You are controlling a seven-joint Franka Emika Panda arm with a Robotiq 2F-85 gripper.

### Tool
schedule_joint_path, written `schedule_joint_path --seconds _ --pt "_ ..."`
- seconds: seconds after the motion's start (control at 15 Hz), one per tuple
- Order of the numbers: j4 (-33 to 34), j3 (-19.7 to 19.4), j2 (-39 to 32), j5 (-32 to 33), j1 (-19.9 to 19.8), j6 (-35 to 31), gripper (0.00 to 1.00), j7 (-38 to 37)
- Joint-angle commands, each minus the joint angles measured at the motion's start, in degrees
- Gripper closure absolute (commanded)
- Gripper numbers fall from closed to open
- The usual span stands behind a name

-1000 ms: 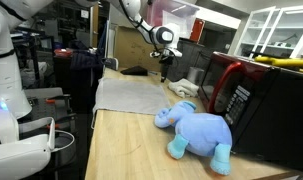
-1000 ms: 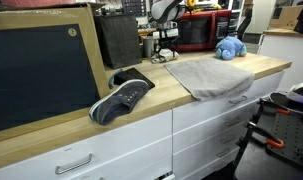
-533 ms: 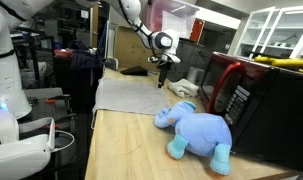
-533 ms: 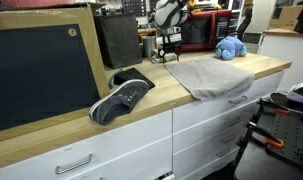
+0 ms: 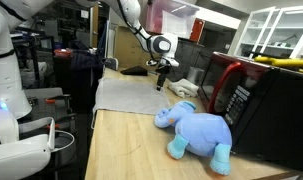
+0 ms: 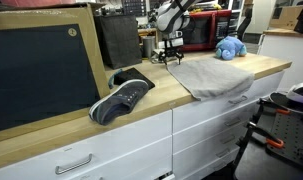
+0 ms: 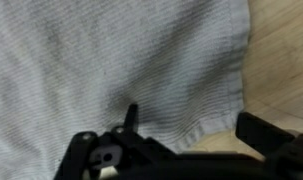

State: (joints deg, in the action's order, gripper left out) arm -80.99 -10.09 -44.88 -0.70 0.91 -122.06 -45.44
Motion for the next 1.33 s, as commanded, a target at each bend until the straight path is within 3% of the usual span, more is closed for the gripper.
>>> schedule_joint_path --seconds 0.0,0.07,0.67,1.27 --pt "-2.81 0.00 1.96 -0.68 -0.27 -1.18 0.26 -0.83" --pt "-2.93 -0.07 2.06 -0.68 -0.41 -1.06 0.29 -0.79" --pt "-2.77 -0.51 3.16 -1.26 -2.37 -1.35 0.97 -1.60" --pt "2.97 -0.90 1.72 -2.19 -3.09 -7.35 0.98 -5.43"
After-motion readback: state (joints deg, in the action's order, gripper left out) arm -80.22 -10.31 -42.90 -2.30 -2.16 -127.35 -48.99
